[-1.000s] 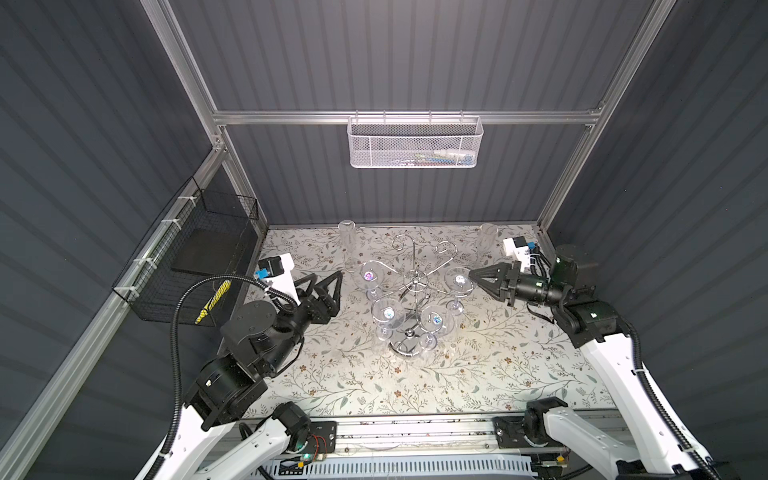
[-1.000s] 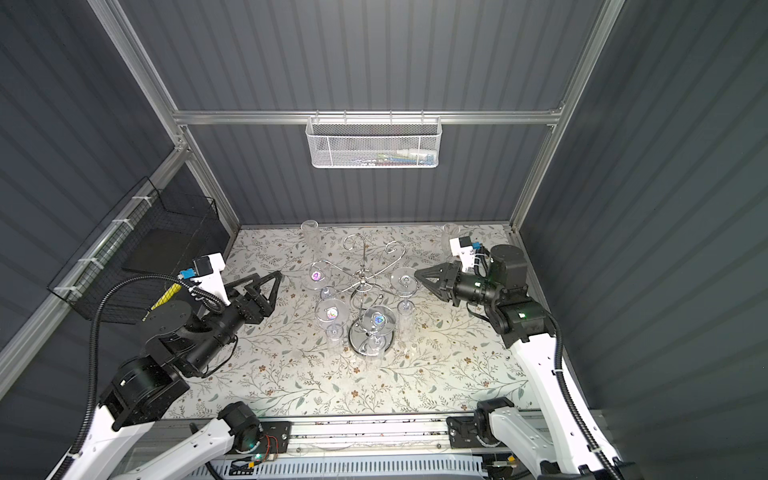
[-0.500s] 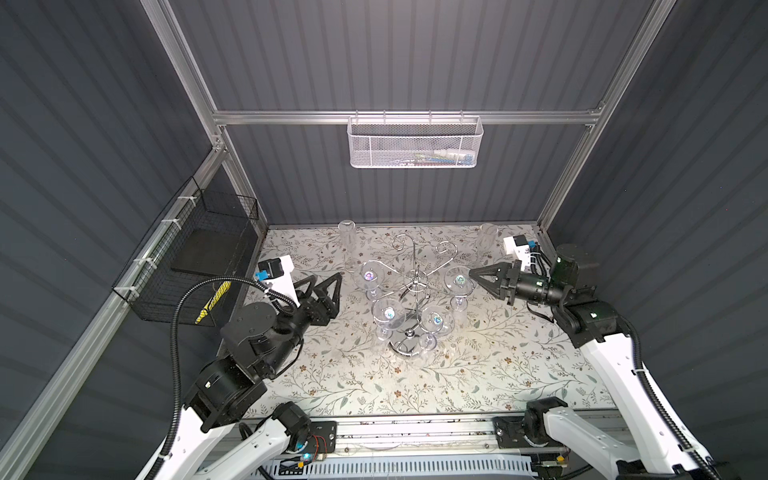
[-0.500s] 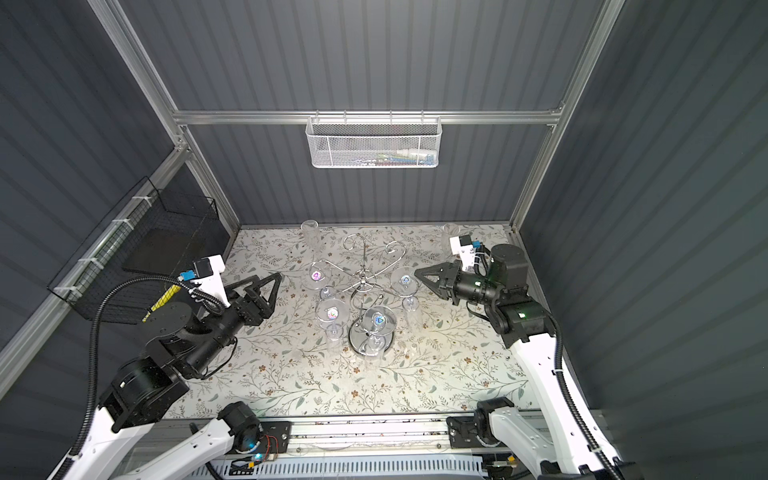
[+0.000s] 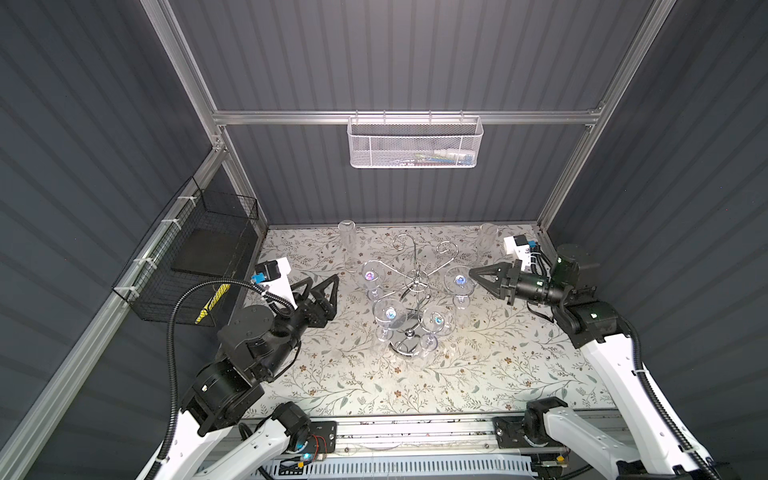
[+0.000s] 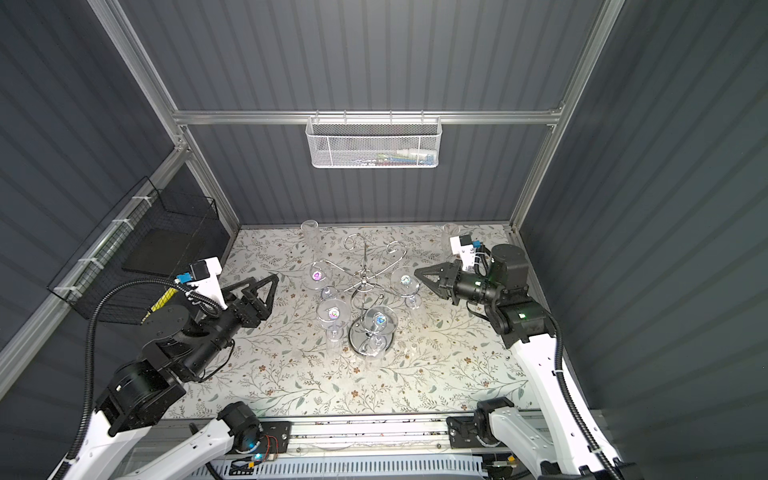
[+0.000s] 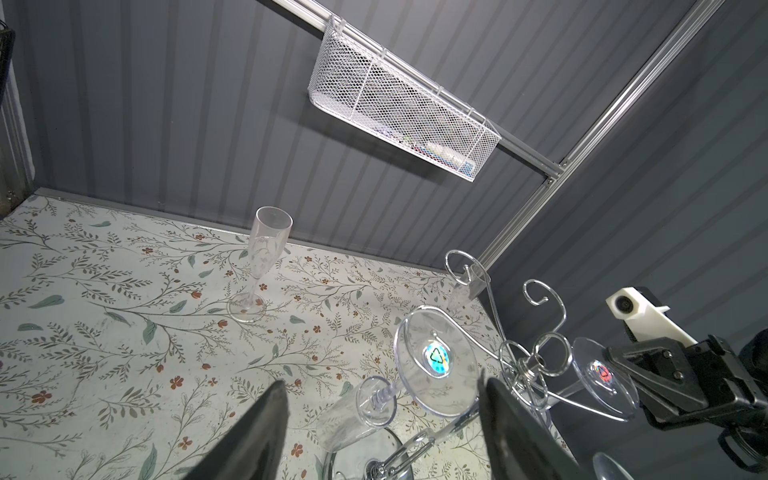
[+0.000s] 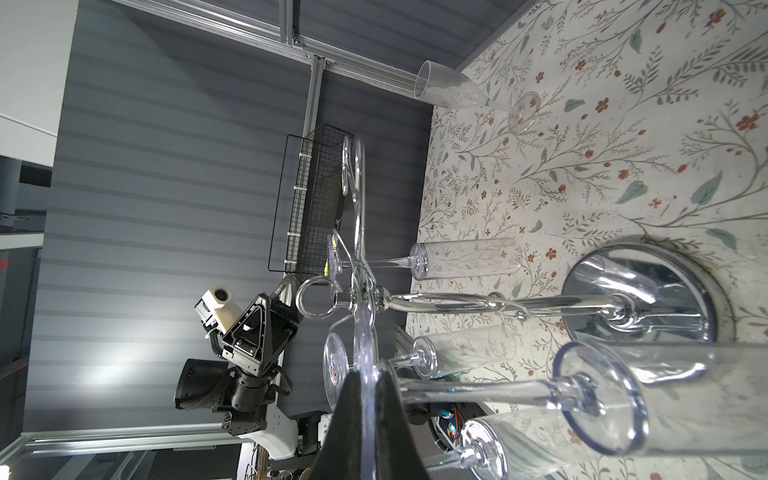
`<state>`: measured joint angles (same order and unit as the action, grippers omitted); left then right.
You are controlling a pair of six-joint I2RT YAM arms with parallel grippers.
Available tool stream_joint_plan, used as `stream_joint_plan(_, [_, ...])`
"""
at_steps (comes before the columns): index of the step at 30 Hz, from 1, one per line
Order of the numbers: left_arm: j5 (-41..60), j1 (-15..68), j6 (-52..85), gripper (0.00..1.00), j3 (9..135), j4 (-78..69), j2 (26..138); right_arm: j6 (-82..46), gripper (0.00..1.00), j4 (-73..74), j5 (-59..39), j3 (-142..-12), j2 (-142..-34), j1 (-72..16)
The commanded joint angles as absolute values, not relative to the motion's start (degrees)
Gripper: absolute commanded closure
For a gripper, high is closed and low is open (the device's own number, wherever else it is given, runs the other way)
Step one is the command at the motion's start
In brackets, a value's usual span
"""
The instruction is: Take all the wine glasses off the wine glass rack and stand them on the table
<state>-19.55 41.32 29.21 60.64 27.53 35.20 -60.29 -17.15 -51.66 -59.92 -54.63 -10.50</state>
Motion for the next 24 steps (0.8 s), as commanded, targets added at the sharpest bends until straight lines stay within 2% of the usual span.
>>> stream_joint_plan(1, [-20.4, 41.6, 29.8, 0.26, 60.9, 28.7, 34.6, -61.3, 1.00, -15.3, -51.9, -58.9, -53.1, -10.7])
stream_joint_plan(13, [-20.5, 41.6, 30.3, 0.26, 61.1, 29.3, 33.8, -68.2, 1.00, -8.9, -52.0, -57.4, -51.7, -10.7])
stream_joint_plan(24, [-21.0, 41.6, 30.3, 0.26, 61.3, 29.6, 33.4, -70.1, 1.00, -8.8, -52.4, -59.1, -51.1, -10.7])
